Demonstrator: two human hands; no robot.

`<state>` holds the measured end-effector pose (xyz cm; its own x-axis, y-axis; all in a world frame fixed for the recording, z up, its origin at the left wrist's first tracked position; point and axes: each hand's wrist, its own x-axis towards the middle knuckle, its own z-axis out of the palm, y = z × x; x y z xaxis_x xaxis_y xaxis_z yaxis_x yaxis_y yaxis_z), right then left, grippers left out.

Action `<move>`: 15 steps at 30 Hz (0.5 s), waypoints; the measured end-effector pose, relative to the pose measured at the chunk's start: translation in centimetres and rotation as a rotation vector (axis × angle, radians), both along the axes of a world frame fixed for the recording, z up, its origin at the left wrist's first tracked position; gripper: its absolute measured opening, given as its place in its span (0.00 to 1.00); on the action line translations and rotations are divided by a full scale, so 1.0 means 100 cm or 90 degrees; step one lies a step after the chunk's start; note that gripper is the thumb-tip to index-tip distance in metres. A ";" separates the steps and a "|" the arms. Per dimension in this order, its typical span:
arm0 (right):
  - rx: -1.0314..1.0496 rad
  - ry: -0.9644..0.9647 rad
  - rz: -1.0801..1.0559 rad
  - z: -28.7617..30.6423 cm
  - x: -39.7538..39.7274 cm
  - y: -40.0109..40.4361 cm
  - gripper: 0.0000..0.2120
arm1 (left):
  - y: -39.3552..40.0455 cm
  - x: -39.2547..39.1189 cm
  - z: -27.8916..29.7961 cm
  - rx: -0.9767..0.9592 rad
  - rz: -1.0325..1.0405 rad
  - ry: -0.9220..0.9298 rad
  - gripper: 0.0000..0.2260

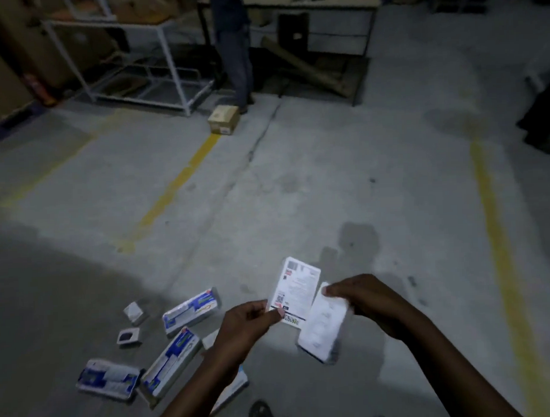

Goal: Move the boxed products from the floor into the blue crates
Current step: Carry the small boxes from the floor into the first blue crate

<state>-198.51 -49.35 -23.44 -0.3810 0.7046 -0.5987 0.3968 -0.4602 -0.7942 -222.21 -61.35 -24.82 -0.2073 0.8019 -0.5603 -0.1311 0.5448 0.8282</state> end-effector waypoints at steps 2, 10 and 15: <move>-0.031 0.027 -0.082 -0.003 0.046 0.003 0.31 | 0.014 0.047 0.001 -0.025 -0.061 -0.013 0.10; -0.023 0.052 -0.391 -0.006 0.270 -0.014 0.34 | 0.060 0.271 -0.004 -0.054 -0.214 -0.038 0.14; 0.012 -0.012 -0.606 0.004 0.389 -0.011 0.21 | 0.085 0.396 -0.011 -0.061 -0.299 -0.019 0.11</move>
